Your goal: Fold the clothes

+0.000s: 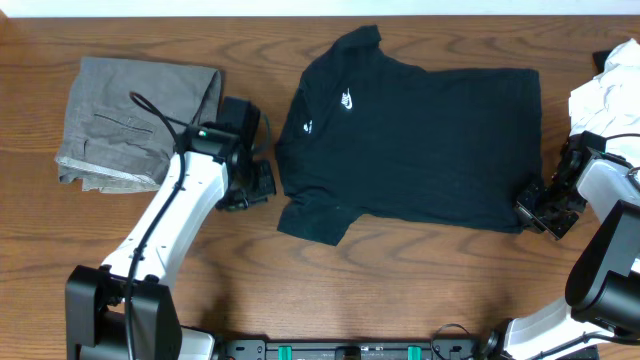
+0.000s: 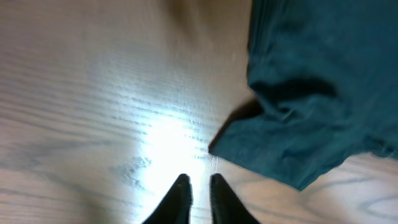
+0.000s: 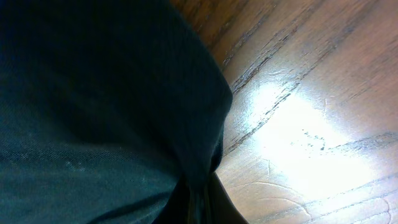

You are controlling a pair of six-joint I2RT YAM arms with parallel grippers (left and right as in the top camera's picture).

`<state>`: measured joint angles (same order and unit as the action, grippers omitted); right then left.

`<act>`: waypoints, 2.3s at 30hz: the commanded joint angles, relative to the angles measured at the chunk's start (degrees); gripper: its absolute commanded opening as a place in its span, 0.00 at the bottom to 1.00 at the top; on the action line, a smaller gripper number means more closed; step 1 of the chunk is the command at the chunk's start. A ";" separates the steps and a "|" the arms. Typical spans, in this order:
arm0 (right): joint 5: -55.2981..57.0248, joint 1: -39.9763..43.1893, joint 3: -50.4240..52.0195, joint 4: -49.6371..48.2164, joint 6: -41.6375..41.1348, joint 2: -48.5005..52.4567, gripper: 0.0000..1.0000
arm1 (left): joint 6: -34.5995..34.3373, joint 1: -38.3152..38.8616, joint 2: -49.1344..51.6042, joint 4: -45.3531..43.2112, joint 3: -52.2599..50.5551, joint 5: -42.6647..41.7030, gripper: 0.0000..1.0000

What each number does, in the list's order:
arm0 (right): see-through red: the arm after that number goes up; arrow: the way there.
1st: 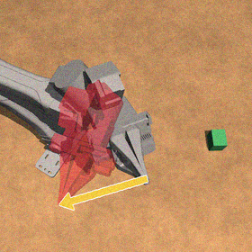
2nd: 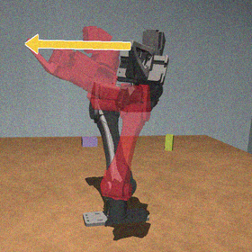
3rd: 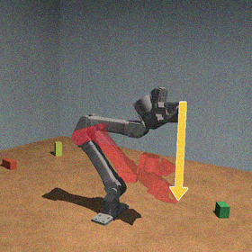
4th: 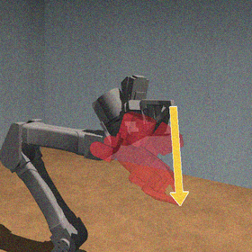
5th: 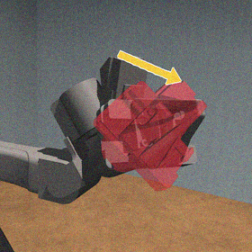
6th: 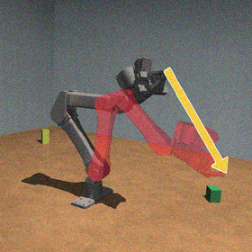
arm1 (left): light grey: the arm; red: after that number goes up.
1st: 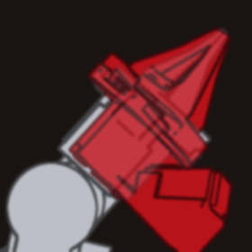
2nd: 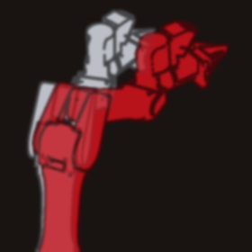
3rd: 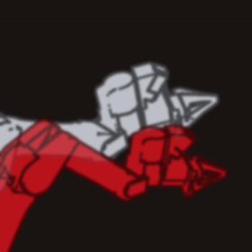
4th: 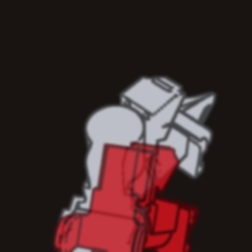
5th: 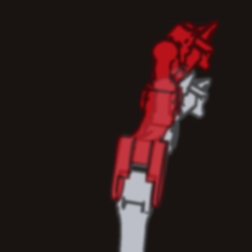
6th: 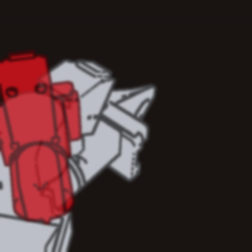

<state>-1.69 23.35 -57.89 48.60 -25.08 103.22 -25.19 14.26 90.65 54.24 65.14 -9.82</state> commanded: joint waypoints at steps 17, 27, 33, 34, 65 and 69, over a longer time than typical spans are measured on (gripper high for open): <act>2.47 0.22 2.14 -0.66 0.31 1.53 0.04 | 11.91 -0.04 0.31 -17.59 -14.69 -9.05 0.39; 2.47 0.20 2.14 -0.66 0.31 1.53 0.06 | 14.10 0.22 0.44 -20.87 -17.31 -12.72 0.40; 2.47 0.20 2.14 -0.63 0.31 1.53 0.06 | 14.23 1.68 0.59 -21.33 -18.10 -11.45 0.40; 2.47 0.20 2.14 -0.63 0.31 1.53 0.06 | 14.21 1.88 0.70 -21.35 -18.10 -11.04 0.41; 2.05 0.20 2.14 -1.68 0.28 1.53 0.11 | 20.90 5.51 3.89 -19.80 -15.54 -1.29 0.40; 2.01 0.20 2.14 -1.70 0.28 1.53 0.12 | 20.90 6.47 3.87 -18.93 -15.69 -1.75 0.40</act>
<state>-1.45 23.35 -57.60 48.10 -24.99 103.07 -5.45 20.16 95.57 34.74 49.87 -11.60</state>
